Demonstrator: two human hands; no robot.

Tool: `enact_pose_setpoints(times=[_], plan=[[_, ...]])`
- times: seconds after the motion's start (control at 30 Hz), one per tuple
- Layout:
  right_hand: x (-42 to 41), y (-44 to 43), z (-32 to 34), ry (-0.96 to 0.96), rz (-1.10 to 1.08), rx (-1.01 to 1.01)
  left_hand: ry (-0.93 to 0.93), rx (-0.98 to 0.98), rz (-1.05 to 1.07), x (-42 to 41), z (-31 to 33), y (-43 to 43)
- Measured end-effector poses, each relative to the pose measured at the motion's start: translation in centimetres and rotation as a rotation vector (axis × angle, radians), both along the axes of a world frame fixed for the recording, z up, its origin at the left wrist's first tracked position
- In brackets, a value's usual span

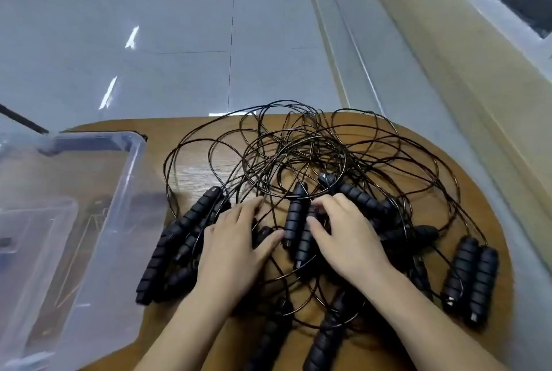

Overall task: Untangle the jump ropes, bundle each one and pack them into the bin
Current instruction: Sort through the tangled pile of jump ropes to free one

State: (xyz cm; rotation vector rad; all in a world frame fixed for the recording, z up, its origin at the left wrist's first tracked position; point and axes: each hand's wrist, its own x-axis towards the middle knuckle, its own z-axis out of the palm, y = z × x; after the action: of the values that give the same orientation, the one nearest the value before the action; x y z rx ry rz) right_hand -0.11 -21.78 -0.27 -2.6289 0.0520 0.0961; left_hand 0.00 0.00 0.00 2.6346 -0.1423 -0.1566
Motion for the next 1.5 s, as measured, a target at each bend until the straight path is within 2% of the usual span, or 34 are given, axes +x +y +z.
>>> enact_pose_setpoints(times=[0.1, 0.2, 0.3, 0.43, 0.5, 0.6, 0.83, 0.9, 1.07, 1.13, 1.23, 1.33, 1.5], plan=[[-0.8, -1.8, -1.0, -0.189, -0.005, -0.086, -0.155, -0.090, -0.012, -1.2, -0.8, 0.2], [-1.3, -4.3, -2.3, -0.307, -0.035, -0.313, -0.321, -0.169, -0.040, -3.4, -2.1, 0.7], [-0.9, -6.0, -3.2, -0.245, -0.120, -0.554, -0.453, -0.209, -0.075, -6.7, -3.6, 1.2], [-1.4, -5.7, -3.7, -0.175, -0.164, -0.595, -0.453, -0.239, -0.121, -11.6, -4.3, 0.8], [-2.3, -5.0, -3.4, -0.229, -0.180, -0.575, -0.424, -0.255, -0.161, -13.6, -4.1, 1.1], [-3.3, -4.1, -2.1, -0.347, -0.267, -0.423, -0.425, -0.299, -0.169, -14.3, -4.1, 2.1], [-8.2, -3.3, -2.2, -0.616, -0.452, 0.203, -0.389, -0.482, -0.145, -10.1, -4.4, 0.0], [-9.3, -3.6, -1.9, -0.671, -0.473, 0.243, -0.421, -0.531, -0.158, -8.6, -4.2, -1.7], [-12.9, -2.9, -2.0, -0.817, -0.391, 0.171, -0.512, -0.608, -0.187, -6.9, -3.1, -6.6], [-13.6, -2.3, -2.9, -0.816, -0.313, 0.172, -0.553, -0.600, -0.210, -6.7, -3.0, -8.2], [-14.0, -2.4, -3.1, -0.744, -0.257, 0.291, -0.554, -0.576, -0.226, -6.6, -2.6, -9.0], [-14.0, -3.5, -2.7, -0.656, -0.248, 0.474, -0.570, -0.569, -0.184, -6.4, -2.4, -8.9], [-13.7, -5.0, -3.3, -0.450, -0.189, 0.852, -0.533, -0.570, 0.030, -5.7, -2.6, -8.4]])
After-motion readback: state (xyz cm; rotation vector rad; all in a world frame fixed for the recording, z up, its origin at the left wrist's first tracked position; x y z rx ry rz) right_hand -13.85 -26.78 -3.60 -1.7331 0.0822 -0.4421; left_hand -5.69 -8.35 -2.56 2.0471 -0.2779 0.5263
